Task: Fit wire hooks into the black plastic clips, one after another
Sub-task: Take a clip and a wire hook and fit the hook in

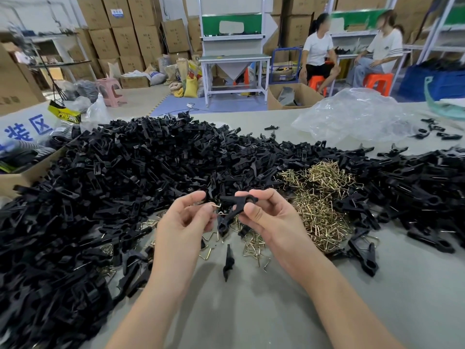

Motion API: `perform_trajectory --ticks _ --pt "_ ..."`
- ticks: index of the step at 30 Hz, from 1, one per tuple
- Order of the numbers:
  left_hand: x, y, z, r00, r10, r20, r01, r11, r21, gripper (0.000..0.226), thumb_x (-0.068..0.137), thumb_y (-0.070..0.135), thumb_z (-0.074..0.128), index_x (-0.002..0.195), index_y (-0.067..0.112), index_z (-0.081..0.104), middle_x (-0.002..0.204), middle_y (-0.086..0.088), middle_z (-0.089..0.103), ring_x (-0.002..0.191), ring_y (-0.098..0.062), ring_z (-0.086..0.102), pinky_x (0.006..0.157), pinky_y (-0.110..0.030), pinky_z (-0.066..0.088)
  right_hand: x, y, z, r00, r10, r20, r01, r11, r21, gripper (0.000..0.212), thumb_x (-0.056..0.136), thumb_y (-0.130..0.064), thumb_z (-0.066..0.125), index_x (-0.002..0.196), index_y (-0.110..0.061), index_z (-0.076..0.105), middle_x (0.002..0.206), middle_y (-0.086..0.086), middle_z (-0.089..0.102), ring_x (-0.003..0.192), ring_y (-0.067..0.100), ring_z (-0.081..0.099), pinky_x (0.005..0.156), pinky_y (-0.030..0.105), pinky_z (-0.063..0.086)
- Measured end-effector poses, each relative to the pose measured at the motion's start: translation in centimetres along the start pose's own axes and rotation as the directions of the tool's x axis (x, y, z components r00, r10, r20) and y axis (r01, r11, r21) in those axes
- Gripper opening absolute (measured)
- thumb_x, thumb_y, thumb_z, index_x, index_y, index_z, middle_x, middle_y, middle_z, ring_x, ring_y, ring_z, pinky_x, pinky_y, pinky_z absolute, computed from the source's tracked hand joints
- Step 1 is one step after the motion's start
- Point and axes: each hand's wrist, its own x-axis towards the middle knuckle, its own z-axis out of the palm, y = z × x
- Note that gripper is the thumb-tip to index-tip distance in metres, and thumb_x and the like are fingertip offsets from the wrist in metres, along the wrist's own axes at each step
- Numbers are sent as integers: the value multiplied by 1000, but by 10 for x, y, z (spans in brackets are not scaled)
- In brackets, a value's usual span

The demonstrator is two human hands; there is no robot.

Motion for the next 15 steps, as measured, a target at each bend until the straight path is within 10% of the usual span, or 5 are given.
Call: perform_trajectory --ticks 15 --pt "-3 -2 2 999 -45 29 43 998 55 20 94 18 67 108 33 64 88 2 76 73 -6 68 68 -20 49 -3 2 4 996 -58 67 76 947 -313 19 89 0 72 98 -11 59 115 1 76 97 15 74 81 22 56"
